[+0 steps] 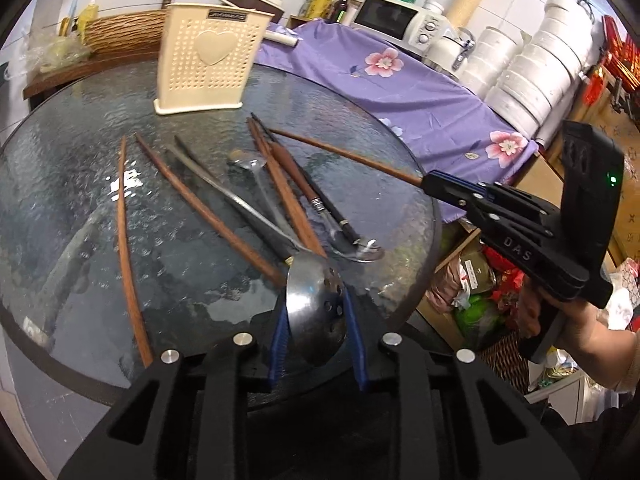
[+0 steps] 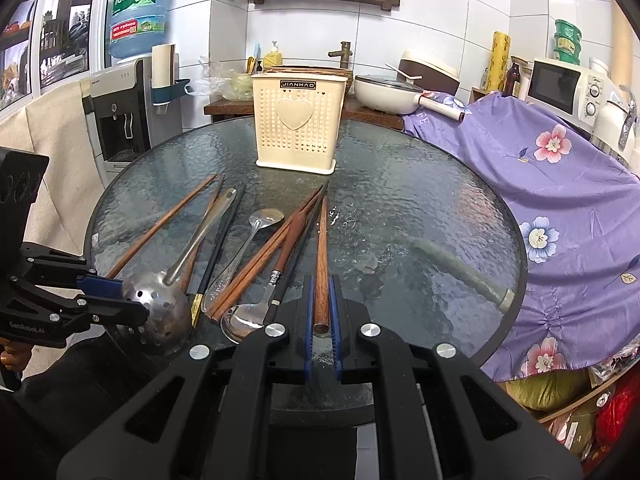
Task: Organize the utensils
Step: 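Lift the wooden chopstick with the right tool toward the cream utensil holder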
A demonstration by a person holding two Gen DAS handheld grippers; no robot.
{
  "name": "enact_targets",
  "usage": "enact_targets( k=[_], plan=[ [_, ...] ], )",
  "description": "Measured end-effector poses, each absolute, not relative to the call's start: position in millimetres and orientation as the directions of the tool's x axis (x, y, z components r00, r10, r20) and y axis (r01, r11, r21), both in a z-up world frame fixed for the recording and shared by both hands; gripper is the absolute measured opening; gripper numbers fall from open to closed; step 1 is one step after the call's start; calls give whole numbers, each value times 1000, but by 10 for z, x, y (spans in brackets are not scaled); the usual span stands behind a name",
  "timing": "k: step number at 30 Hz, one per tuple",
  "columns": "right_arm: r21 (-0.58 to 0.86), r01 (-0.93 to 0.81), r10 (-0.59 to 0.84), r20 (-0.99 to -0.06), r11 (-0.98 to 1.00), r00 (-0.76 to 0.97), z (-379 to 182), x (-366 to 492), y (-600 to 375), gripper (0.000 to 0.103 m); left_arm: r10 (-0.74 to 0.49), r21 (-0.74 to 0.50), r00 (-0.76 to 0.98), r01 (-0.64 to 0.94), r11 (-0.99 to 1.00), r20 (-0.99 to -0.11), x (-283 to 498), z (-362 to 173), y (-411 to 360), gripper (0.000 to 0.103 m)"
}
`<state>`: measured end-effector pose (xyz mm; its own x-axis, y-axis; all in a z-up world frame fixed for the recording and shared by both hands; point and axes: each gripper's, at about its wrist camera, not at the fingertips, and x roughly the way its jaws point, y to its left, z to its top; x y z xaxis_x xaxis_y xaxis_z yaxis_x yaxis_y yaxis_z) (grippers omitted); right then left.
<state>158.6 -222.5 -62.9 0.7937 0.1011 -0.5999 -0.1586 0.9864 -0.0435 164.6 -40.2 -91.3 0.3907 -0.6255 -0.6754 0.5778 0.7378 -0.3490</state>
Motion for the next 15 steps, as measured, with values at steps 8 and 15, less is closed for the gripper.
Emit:
enact_targets(
  k=[8,15],
  plan=[
    [-47,-156,100,-583,987,806,-568,1562,-2229,8,-609,-285,393,626,726,-689,1634,-728,-588,10],
    [-48,-154,99,-576,987,812,-537,1551,-2232,8,-564,-216,420,633,744,-711,1632,-722,-641,7]
  ],
)
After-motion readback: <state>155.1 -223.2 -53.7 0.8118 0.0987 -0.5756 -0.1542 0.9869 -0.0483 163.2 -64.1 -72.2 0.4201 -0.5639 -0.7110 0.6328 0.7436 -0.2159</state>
